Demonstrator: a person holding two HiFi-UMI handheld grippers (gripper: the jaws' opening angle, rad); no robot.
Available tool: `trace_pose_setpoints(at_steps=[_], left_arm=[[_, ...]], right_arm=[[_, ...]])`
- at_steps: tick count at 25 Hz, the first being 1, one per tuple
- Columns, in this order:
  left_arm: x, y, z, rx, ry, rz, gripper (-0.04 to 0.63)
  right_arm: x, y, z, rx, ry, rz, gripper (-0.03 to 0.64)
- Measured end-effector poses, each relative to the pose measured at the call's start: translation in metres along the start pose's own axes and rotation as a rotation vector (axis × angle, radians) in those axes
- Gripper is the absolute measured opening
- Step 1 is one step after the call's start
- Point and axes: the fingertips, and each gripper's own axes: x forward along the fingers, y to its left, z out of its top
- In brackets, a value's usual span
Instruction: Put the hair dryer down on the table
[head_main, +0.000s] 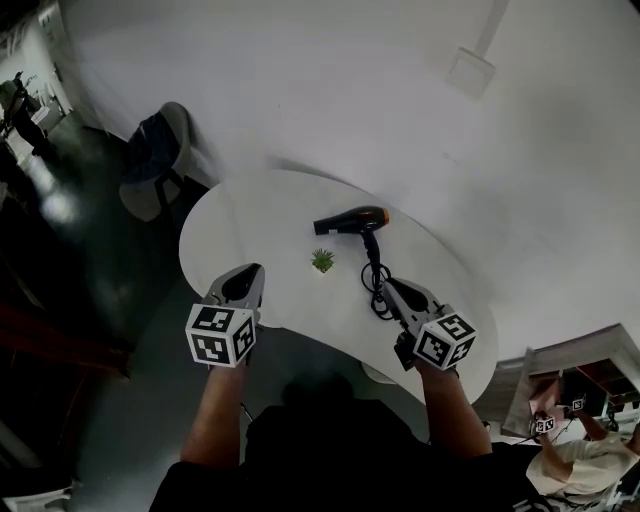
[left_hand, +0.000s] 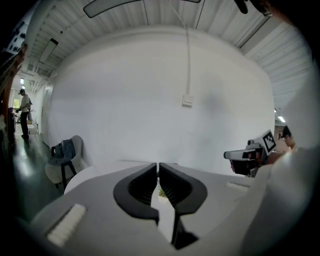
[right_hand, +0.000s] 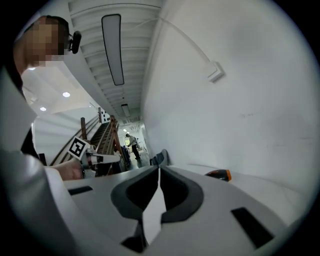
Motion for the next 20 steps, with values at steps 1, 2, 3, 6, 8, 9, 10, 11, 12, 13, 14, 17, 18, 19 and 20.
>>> trace_pose_setpoints(at_steps=[1, 2, 3, 6, 8, 9, 10, 11, 12, 13, 14, 17, 18, 19, 20], left_arm=[[0.002, -0.002, 0.005, -0.001, -0.011, 0.013, 0.025], [0.004, -0.005, 0.010, 0.004, -0.018, 0.019, 0.019], [0.007, -0.010, 0.015, 0.011, -0.024, 0.018, 0.016], [0.014, -0.033, 0.029, 0.031, -0.053, -0.029, 0.011], [0.016, -0.050, 0.038, 0.041, -0.089, -0.085, 0.011], [0.017, -0.056, 0.042, 0.042, -0.103, -0.108, 0.011], [0.019, -0.061, 0.045, 0.039, -0.109, -0.122, 0.011], [0.021, -0.065, 0.047, 0.038, -0.109, -0.128, 0.011], [0.023, -0.068, 0.048, 0.039, -0.107, -0.129, 0.011], [0.025, -0.071, 0.050, 0.043, -0.102, -0.126, 0.011], [0.027, -0.073, 0.050, 0.050, -0.097, -0.122, 0.011], [0.033, -0.081, 0.047, 0.074, -0.078, -0.117, 0.011], [0.034, -0.083, 0.046, 0.078, -0.073, -0.117, 0.011], [0.036, -0.084, 0.044, 0.080, -0.070, -0.118, 0.011], [0.037, -0.085, 0.043, 0.079, -0.068, -0.118, 0.011]], right_arm=[[-0.005, 0.001, 0.006, -0.003, -0.014, 0.014, 0.021], [-0.010, 0.003, 0.012, -0.011, -0.028, 0.028, 0.018], [-0.015, 0.003, 0.018, -0.021, -0.044, 0.039, 0.017], [-0.028, -0.003, 0.035, -0.036, -0.092, 0.046, 0.014], [-0.033, -0.008, 0.043, -0.022, -0.125, 0.047, 0.014], [-0.034, -0.009, 0.046, -0.018, -0.137, 0.051, 0.012], [-0.036, -0.010, 0.049, -0.020, -0.146, 0.057, 0.012], [-0.037, -0.011, 0.051, -0.027, -0.150, 0.062, 0.012], [-0.038, -0.012, 0.052, -0.036, -0.150, 0.064, 0.012], [-0.039, -0.014, 0.052, -0.043, -0.148, 0.061, 0.012], [-0.040, -0.017, 0.052, -0.046, -0.145, 0.055, 0.012], [-0.041, -0.025, 0.052, -0.039, -0.144, 0.042, 0.012], [-0.041, -0.027, 0.052, -0.038, -0.144, 0.042, 0.012], [-0.041, -0.028, 0.052, -0.038, -0.143, 0.042, 0.012], [-0.041, -0.029, 0.052, -0.040, -0.141, 0.042, 0.012]])
